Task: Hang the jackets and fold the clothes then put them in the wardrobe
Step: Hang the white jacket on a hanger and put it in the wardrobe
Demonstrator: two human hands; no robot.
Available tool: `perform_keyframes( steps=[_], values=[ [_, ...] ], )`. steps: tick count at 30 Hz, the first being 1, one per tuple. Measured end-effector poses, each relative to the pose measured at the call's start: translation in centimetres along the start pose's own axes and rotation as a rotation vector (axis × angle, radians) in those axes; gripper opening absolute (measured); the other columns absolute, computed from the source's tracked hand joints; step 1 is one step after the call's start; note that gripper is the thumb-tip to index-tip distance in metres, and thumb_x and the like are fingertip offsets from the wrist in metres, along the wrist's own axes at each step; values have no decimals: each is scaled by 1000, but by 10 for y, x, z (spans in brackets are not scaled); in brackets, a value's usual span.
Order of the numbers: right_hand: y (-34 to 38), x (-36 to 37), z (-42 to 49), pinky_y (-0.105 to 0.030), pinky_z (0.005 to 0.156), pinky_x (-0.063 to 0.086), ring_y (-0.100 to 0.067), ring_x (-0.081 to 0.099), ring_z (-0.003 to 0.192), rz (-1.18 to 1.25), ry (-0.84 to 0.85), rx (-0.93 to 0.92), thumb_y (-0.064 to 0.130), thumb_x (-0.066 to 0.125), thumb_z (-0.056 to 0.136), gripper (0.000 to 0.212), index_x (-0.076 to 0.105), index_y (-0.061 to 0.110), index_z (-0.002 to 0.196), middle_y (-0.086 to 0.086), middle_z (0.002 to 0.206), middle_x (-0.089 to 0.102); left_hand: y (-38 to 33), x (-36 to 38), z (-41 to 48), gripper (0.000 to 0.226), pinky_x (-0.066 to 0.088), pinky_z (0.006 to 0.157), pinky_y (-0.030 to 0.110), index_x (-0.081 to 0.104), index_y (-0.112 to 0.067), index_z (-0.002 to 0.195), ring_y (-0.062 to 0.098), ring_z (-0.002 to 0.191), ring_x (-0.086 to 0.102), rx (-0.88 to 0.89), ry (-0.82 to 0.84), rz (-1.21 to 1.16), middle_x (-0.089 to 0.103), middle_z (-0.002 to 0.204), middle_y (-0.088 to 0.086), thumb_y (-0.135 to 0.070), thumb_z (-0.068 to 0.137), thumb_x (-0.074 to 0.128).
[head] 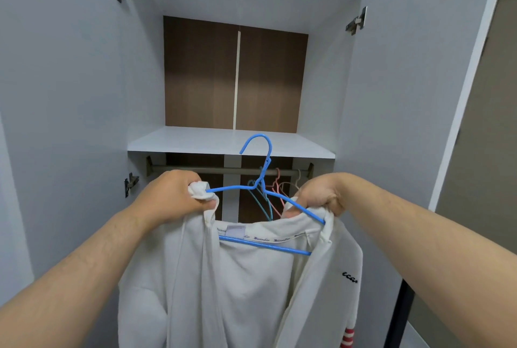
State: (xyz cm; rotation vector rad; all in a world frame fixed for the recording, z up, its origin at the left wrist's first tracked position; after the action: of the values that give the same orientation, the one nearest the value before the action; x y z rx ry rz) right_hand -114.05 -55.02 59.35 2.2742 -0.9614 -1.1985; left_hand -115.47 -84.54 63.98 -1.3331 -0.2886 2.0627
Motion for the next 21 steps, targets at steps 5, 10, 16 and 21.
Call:
perform_keyframes(
  steps=[5, 10, 16, 21],
  values=[
    [25, -25, -8, -50, 83, 59, -34, 72, 91, 347, -220, -276, 21, 65, 97, 26, 64, 5, 117, -18, 97, 74, 11, 4, -3, 41, 41, 55, 28, 68, -25, 68, 3, 54, 52, -10, 65, -87, 65, 69, -7, -62, 50, 75],
    [50, -64, -38, -45, 82, 57, -28, 69, 91, 906, -409, -616, 30, 60, 100, 17, 61, 15, 109, -12, 101, 70, 17, 12, -8, 29, 41, 56, 26, 66, -30, 68, 1, 57, 55, 10, 133, -74, 65, 70, -6, -53, 60, 82],
    [53, -73, -58, -43, 73, 60, -29, 71, 98, 1180, -394, -727, 32, 60, 99, 24, 58, 15, 116, -16, 110, 70, 15, 36, -14, 12, 44, 64, 21, 72, -33, 78, -4, 67, 61, -38, 408, -181, 70, 79, -15, -41, 77, 81],
    [50, -53, -52, -47, 80, 58, -26, 69, 78, 880, -448, -572, 26, 62, 99, 14, 60, 13, 95, -12, 88, 70, 19, 57, -20, 16, 43, 70, 29, 74, -11, 82, 11, 68, 56, -128, 465, -240, 67, 74, 2, -26, 80, 78]
  ],
)
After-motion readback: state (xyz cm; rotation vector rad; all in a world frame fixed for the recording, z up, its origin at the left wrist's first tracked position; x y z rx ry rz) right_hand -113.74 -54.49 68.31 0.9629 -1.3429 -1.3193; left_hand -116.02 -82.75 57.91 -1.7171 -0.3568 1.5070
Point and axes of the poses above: each hand's wrist, its own z-axis towards the middle knuckle, its own x-axis out of the palm, y = z × x, the point moved 9 cm from there along z, towards the middle knuckle
